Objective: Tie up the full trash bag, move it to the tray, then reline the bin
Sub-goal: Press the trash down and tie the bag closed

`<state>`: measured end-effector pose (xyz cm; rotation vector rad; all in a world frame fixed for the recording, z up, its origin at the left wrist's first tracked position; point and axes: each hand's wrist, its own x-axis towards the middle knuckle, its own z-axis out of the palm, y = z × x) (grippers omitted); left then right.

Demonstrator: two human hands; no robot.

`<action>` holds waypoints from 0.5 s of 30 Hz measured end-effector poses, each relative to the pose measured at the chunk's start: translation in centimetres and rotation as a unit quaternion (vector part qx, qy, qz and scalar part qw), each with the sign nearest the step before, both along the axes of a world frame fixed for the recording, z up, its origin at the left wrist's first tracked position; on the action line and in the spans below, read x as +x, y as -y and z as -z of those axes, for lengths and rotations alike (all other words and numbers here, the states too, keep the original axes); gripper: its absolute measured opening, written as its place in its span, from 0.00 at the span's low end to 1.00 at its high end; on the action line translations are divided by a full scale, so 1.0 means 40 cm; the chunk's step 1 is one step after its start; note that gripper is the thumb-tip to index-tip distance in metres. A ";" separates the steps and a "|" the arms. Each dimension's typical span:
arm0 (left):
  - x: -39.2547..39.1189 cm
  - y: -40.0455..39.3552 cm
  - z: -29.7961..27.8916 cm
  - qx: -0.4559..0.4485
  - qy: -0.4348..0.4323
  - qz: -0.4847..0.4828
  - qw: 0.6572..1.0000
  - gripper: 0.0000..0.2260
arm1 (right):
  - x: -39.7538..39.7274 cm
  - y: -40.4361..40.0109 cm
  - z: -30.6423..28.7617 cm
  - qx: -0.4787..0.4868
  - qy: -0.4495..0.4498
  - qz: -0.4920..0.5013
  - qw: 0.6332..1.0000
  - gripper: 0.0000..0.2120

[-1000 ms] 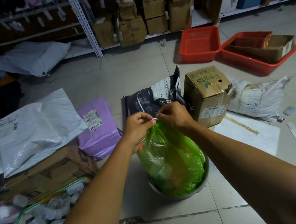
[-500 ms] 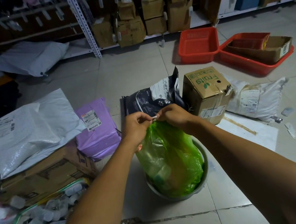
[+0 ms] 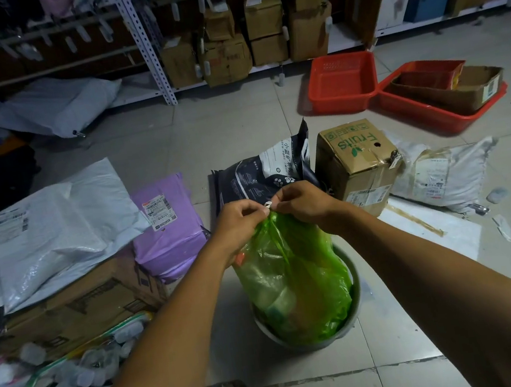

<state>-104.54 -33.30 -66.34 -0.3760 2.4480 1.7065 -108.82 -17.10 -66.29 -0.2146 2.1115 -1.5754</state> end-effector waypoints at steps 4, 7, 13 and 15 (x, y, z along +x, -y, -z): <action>-0.002 0.016 -0.013 0.059 0.047 -0.008 0.997 0.06 | 0.010 -0.035 0.018 0.013 -0.057 0.029 0.998 0.06; 0.001 0.030 -0.007 0.067 0.048 0.005 0.997 0.06 | 0.006 -0.047 0.039 0.059 -0.103 0.062 0.991 0.07; 0.014 0.070 0.027 -0.002 0.036 -0.004 0.999 0.07 | 0.016 -0.070 0.042 0.165 -0.162 0.091 0.969 0.07; 0.015 0.073 0.032 -0.002 0.028 -0.012 1.000 0.06 | 0.021 -0.073 0.040 0.184 -0.163 0.092 0.965 0.08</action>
